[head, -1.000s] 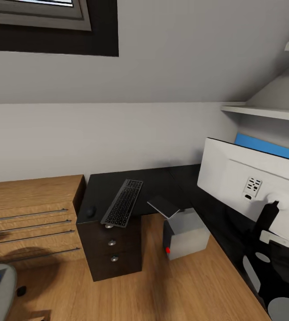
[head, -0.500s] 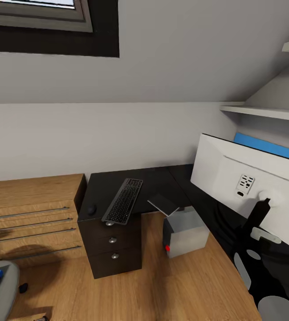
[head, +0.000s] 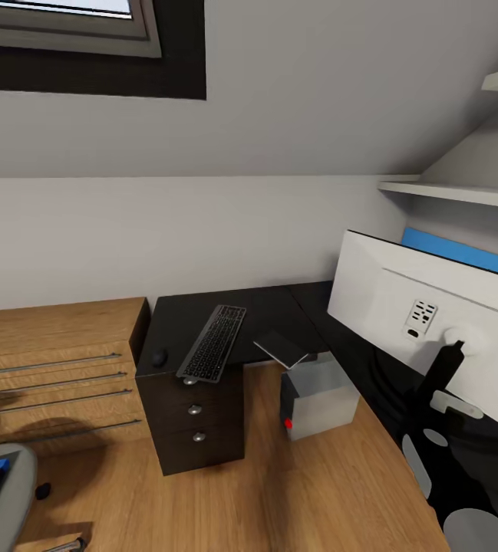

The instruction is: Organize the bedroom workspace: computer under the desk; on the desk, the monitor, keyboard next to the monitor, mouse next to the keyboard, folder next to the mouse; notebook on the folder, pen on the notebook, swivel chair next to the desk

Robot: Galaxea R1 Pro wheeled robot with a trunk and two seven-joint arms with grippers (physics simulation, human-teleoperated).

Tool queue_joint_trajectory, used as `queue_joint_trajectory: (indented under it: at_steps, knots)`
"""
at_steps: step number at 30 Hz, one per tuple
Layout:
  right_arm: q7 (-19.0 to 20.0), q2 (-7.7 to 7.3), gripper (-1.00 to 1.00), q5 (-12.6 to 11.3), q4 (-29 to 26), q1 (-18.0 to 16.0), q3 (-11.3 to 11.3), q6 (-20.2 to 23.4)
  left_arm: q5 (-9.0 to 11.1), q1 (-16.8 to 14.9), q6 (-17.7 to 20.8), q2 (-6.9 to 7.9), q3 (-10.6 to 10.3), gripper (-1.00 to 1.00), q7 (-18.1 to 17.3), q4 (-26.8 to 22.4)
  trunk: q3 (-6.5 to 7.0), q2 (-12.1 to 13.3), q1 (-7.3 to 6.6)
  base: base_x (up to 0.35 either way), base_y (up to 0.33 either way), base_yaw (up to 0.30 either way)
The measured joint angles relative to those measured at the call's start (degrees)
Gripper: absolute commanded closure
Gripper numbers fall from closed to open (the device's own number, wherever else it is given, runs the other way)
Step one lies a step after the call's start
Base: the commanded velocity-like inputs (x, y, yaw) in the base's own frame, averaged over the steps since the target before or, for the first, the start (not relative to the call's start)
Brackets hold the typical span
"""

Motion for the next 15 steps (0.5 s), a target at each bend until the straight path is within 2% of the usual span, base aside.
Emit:
queue_joint_trajectory:
  at_steps: [6, 15]
  knots:
    - [0.18, 0.1, 1.0, 0.12, -0.09, -0.02, 0.15, 0.1, 0.03, -0.02, 0.06, 0.01, 0.0, -1.0, -0.08, 0.04, 0.01, 0.0, 0.03, -0.161, -0.075, 0.0]
    - [0.18, 0.11, 1.0, 0.2, -0.03, -0.02, 0.14, 0.1, 0.02, -0.02, 0.1, 0.07, 0.0, -1.0, -0.08, 0.04, 0.01, 0.0, 0.03, -0.259, -0.179, 0.0]
